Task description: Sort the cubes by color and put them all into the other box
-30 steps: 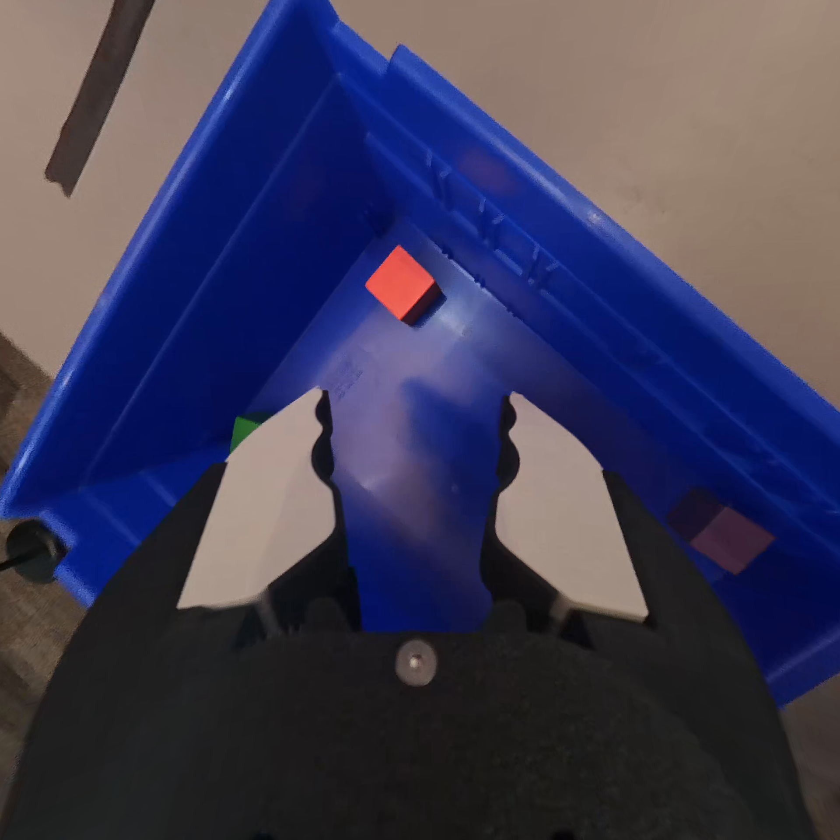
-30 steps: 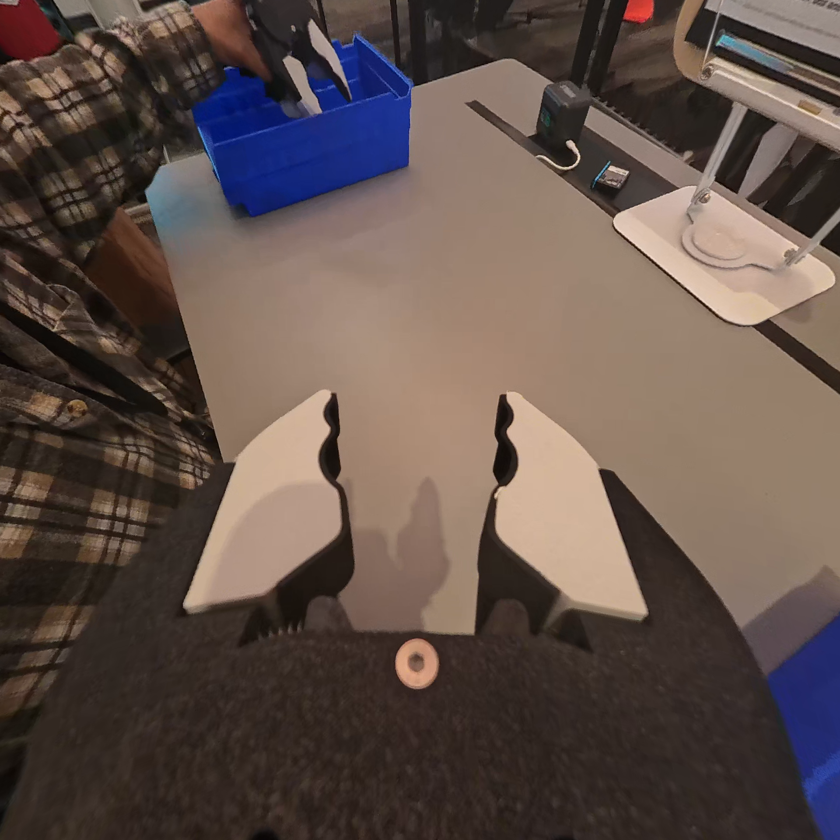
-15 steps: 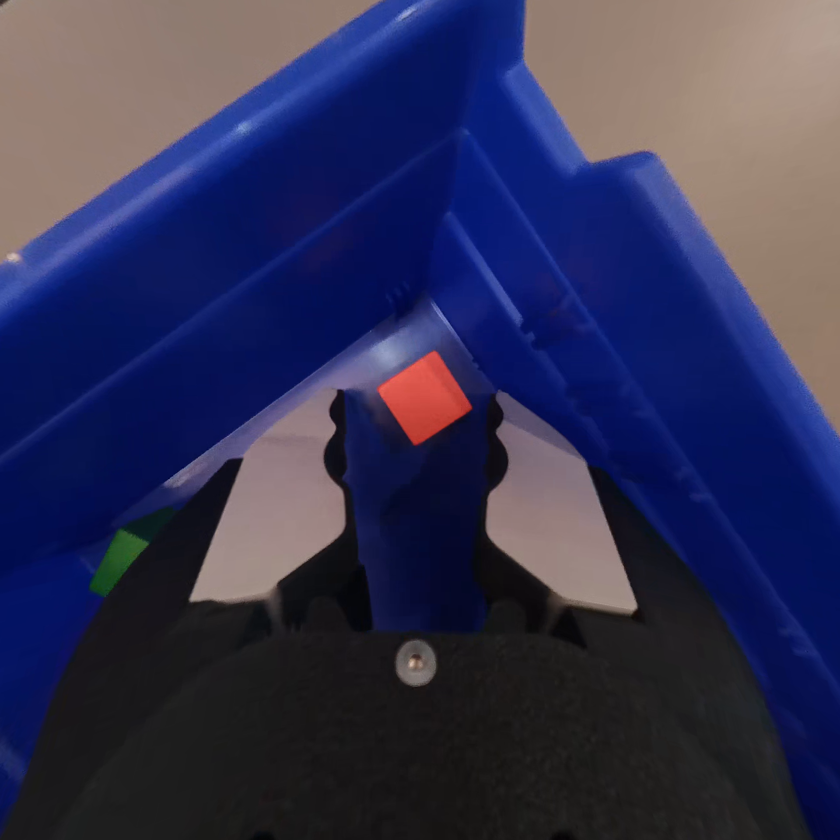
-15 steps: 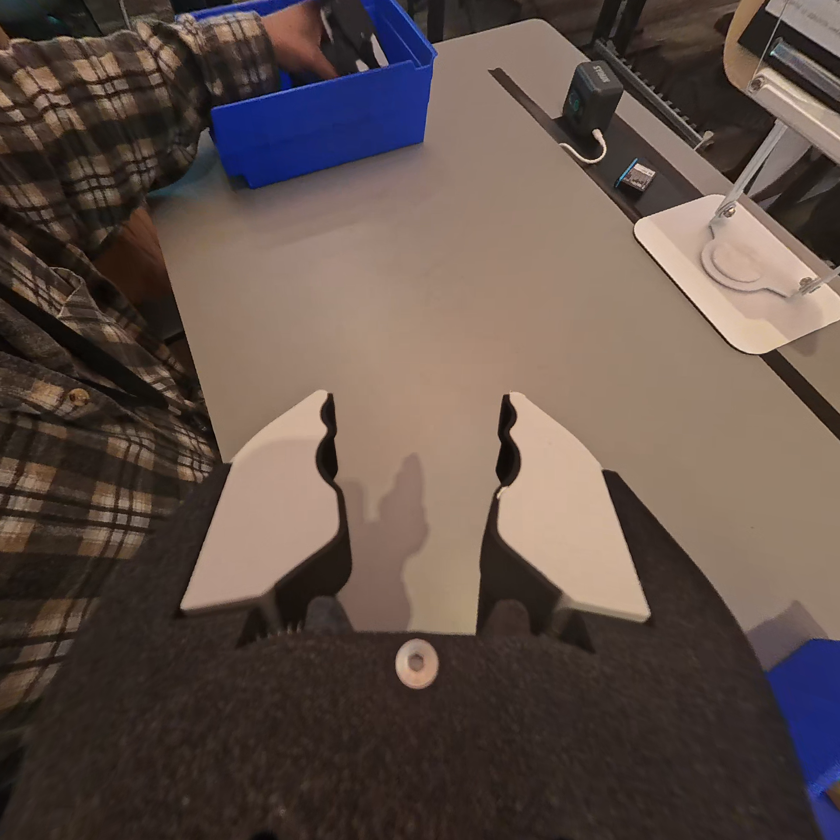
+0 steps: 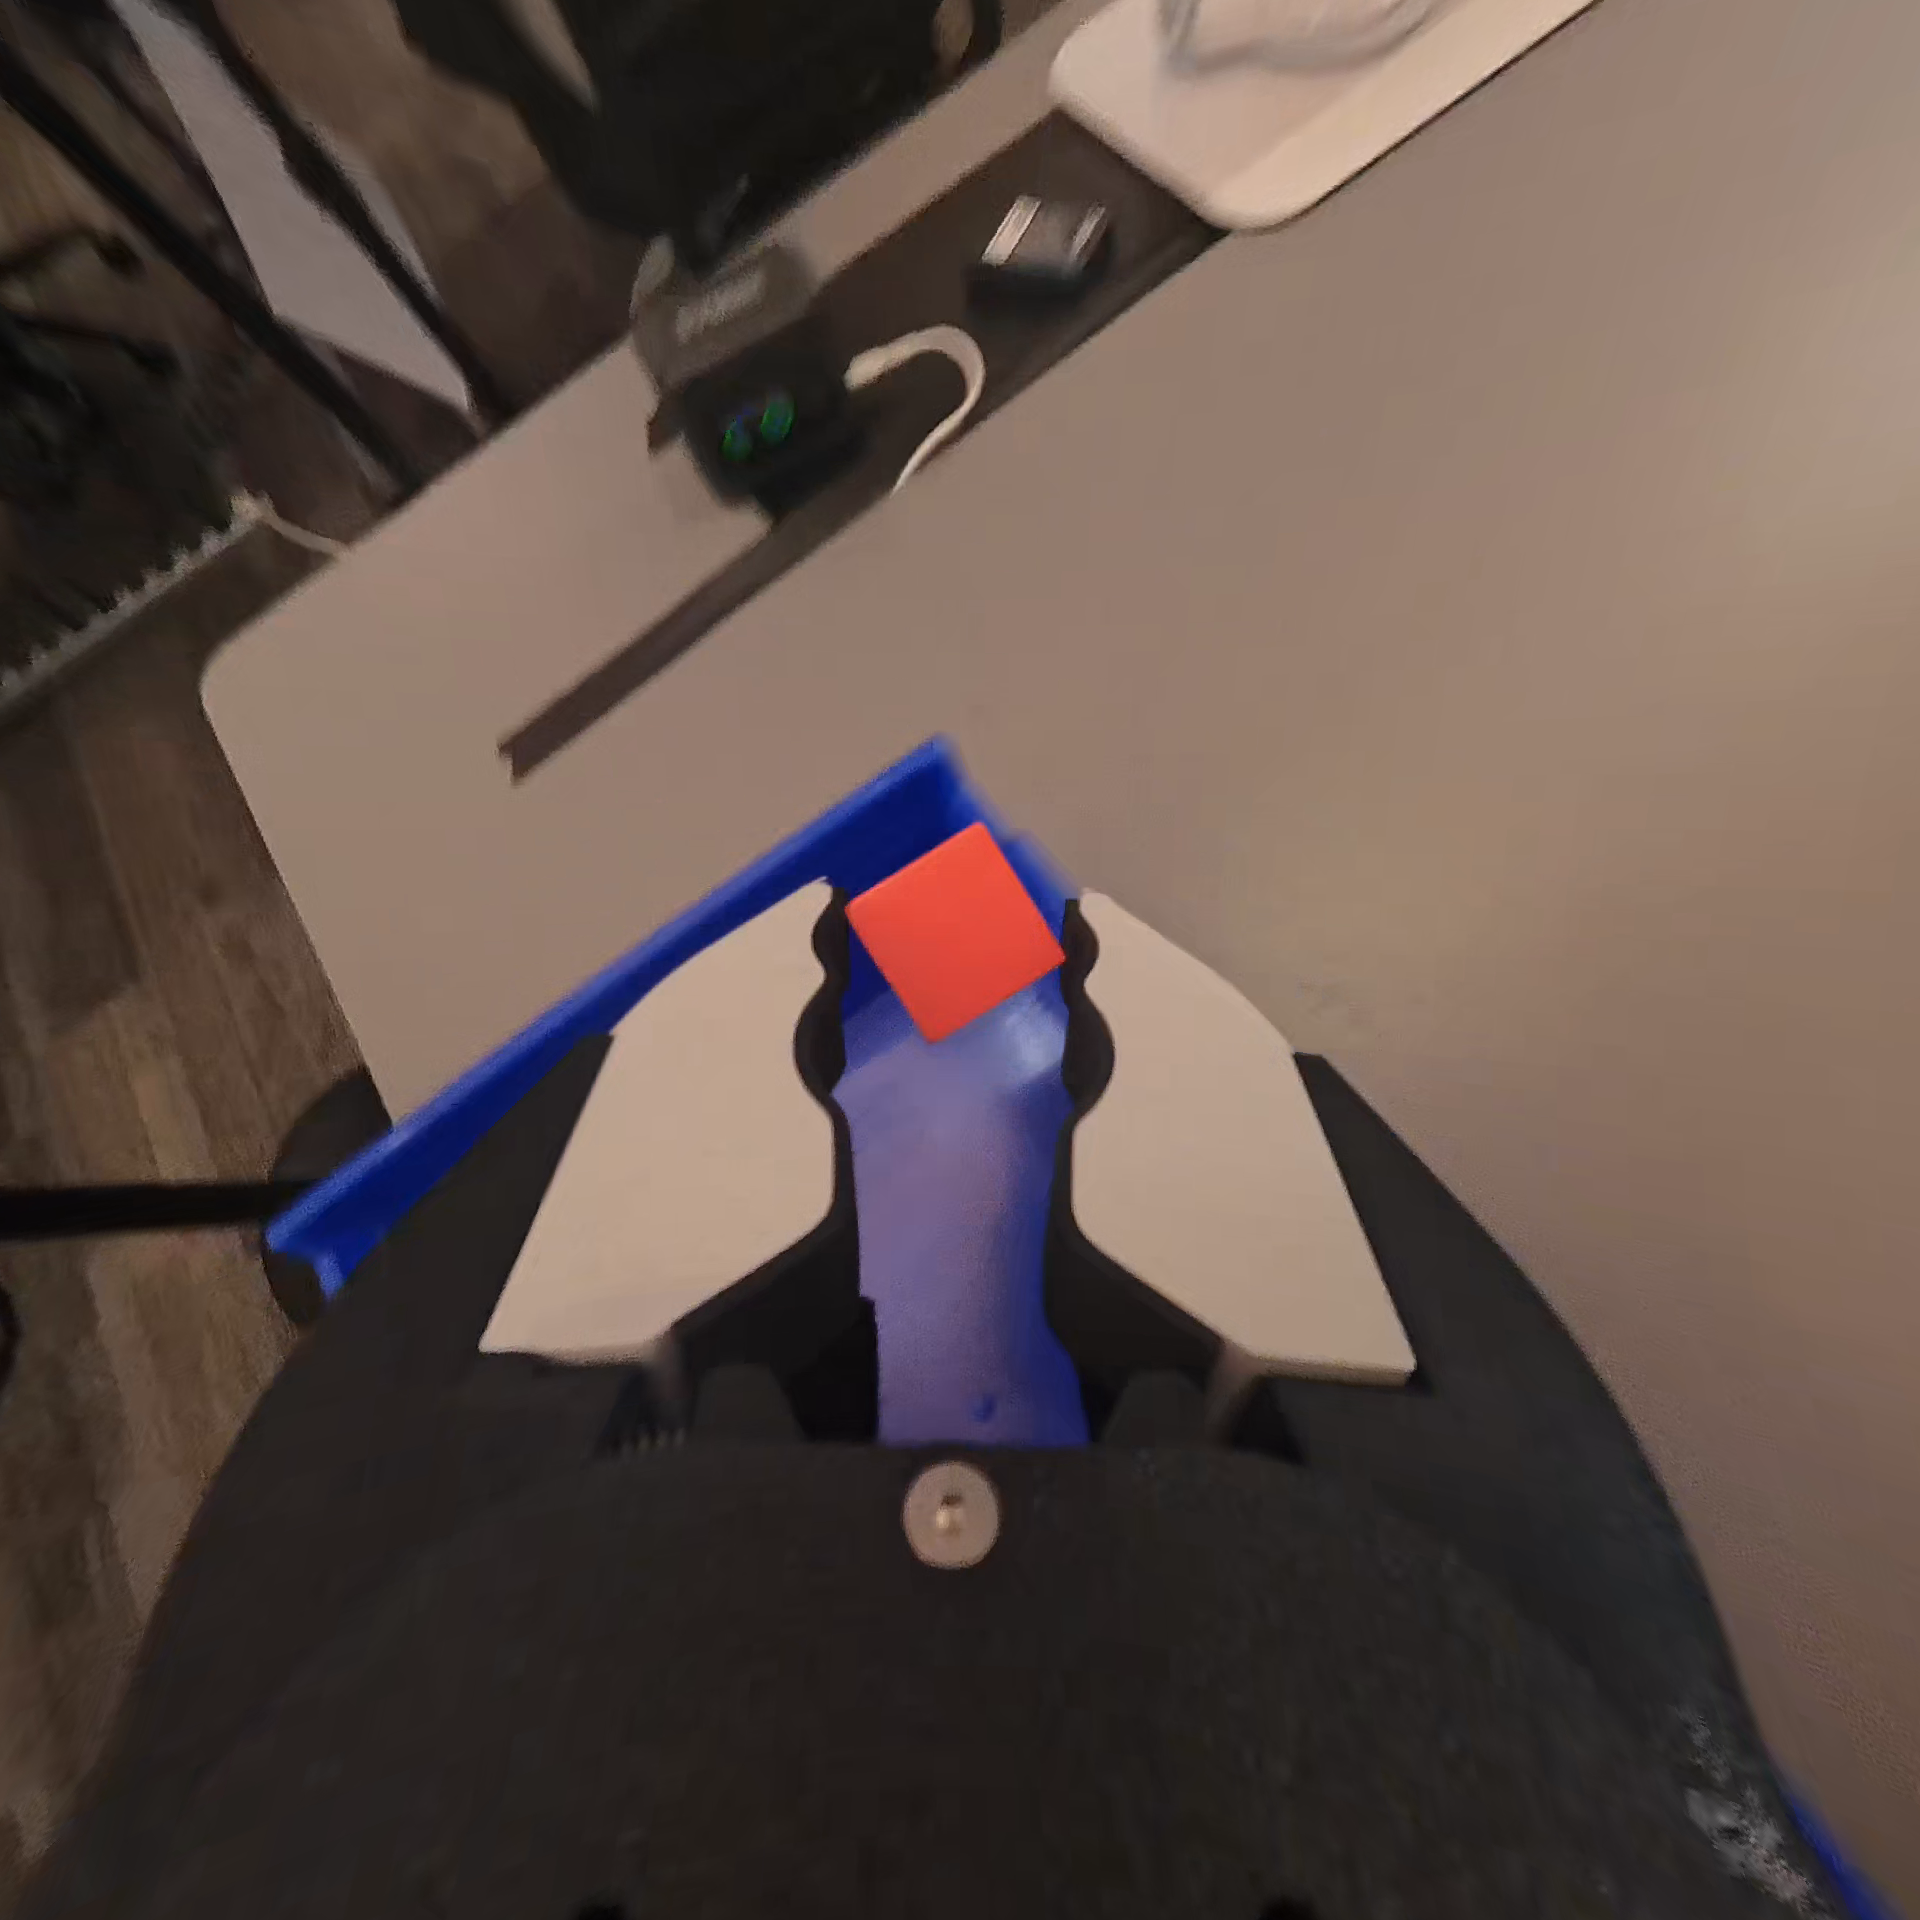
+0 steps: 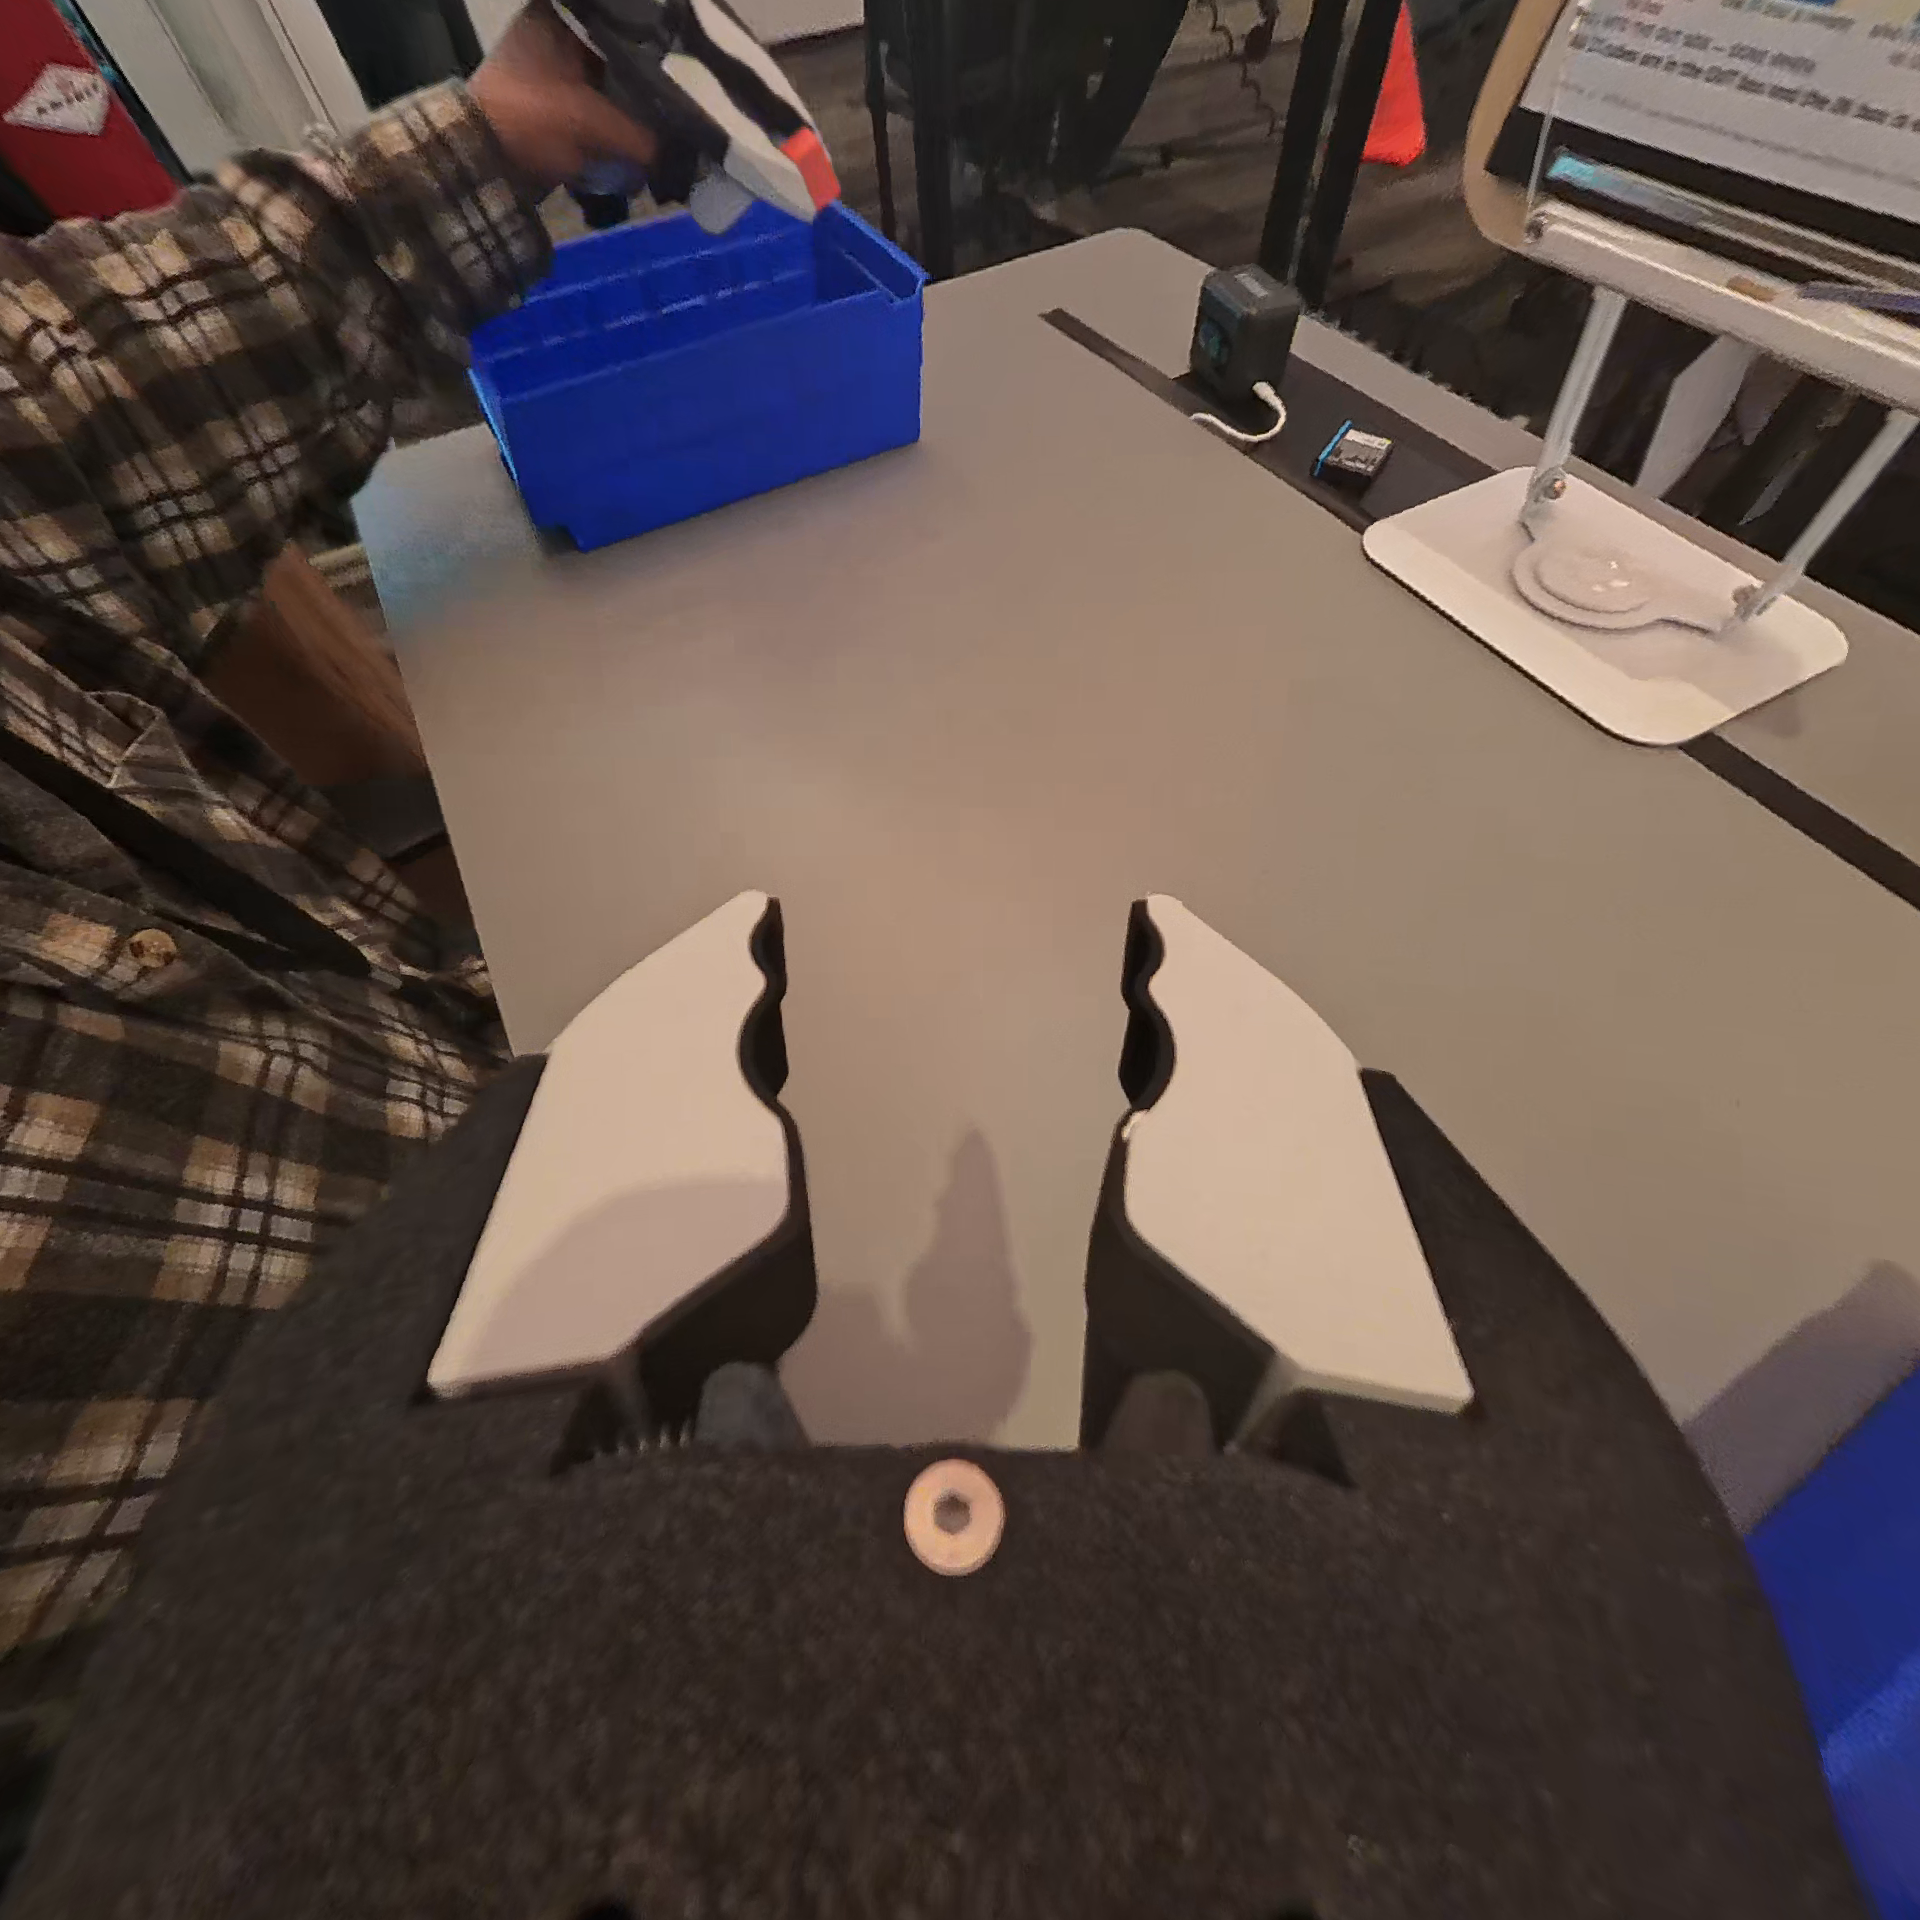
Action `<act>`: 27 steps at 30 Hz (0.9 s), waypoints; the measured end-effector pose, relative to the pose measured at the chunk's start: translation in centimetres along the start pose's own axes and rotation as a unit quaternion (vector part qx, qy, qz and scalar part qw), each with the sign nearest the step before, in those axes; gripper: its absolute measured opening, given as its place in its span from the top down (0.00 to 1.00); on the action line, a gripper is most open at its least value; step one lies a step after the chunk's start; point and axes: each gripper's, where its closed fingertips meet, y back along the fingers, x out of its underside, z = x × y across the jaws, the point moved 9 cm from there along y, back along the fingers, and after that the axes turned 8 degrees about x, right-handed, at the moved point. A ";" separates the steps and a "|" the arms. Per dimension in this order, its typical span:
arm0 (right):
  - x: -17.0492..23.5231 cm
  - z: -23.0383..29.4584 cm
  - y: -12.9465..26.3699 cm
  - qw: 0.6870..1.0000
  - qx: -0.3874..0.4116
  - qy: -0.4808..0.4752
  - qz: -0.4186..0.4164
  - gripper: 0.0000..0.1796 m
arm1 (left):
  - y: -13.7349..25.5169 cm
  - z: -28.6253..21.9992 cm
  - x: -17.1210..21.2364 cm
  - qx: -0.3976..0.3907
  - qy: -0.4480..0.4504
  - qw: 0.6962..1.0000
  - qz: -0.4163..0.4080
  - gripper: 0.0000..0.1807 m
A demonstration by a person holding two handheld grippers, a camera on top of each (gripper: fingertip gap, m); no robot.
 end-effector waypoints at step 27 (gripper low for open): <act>0.1 -2.8 -10.0 0.834 -0.333 -0.438 -0.035 0.66 | -11.3 -35.8 -16.0 0.359 -0.273 0.825 -0.340 0.79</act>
